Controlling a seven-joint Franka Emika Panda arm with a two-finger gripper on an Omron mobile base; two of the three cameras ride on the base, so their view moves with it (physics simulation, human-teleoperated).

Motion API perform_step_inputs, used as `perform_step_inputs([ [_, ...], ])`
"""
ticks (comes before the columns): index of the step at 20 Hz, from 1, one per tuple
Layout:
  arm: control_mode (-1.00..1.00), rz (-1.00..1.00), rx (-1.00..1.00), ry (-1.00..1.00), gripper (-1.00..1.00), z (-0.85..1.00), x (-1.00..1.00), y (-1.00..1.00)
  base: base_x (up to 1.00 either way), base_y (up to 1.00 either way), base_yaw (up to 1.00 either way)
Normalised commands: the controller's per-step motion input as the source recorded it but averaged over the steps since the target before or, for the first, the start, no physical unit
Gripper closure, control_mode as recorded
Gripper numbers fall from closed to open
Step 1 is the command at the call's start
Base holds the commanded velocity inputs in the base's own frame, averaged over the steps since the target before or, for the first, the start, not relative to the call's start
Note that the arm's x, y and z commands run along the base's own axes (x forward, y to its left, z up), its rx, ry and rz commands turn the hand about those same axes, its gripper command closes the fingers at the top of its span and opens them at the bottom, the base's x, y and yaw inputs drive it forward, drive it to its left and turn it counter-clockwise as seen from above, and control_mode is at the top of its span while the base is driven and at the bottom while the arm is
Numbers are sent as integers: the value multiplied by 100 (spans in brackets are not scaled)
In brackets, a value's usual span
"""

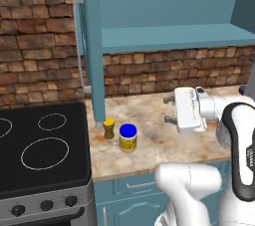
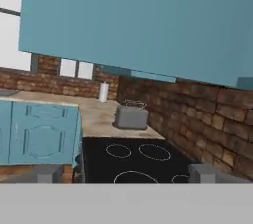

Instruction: Collect the turmeric, mayonnaise, and shaker from the cabinet and place them next to the stove.

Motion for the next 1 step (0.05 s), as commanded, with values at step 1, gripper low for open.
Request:
perform_step_inputs([
  [1, -100, -10, -10, 0, -100, 89, -7, 0, 0, 0, 0],
])
